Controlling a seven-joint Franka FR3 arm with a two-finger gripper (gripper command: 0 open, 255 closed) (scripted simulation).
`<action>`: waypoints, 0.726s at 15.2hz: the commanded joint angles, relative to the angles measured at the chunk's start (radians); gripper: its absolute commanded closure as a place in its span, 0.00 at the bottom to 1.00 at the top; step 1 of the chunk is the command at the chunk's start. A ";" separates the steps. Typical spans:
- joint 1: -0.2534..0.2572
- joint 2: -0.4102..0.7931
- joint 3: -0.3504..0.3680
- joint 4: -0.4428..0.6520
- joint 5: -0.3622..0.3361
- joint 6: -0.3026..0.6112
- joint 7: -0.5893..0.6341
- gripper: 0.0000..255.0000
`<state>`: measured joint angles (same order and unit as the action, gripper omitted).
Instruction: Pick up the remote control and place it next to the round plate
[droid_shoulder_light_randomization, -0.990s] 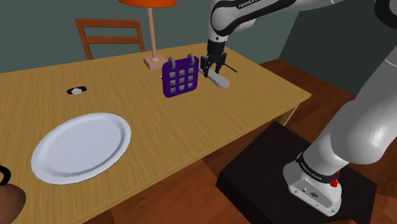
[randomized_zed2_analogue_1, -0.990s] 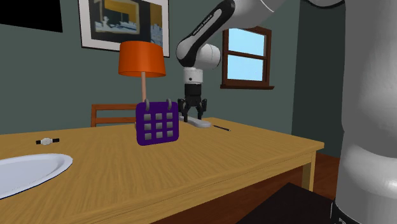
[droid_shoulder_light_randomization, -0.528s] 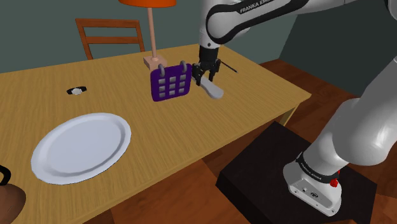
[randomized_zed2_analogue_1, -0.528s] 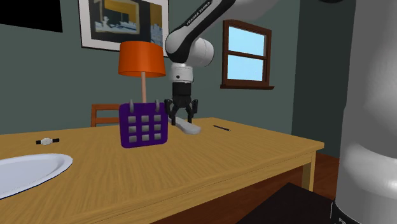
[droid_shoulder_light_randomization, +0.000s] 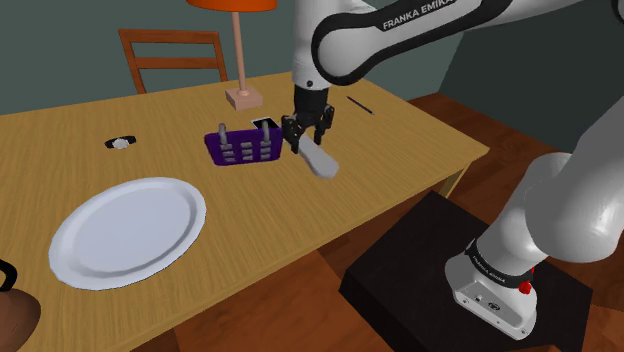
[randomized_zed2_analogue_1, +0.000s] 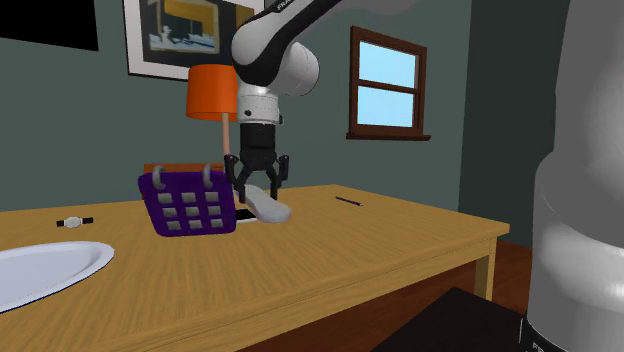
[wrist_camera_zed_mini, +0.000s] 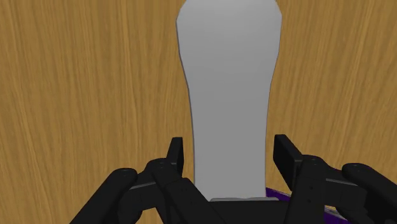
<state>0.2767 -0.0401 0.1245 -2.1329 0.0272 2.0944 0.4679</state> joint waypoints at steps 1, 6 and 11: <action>0.025 0.007 0.027 0.002 0.001 0.006 0.052 1.00; 0.085 0.029 0.090 0.029 -0.003 0.003 0.177 1.00; 0.145 0.075 0.150 0.084 -0.017 -0.005 0.304 1.00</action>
<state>0.4091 0.0193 0.2625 -2.0646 0.0146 2.0889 0.7434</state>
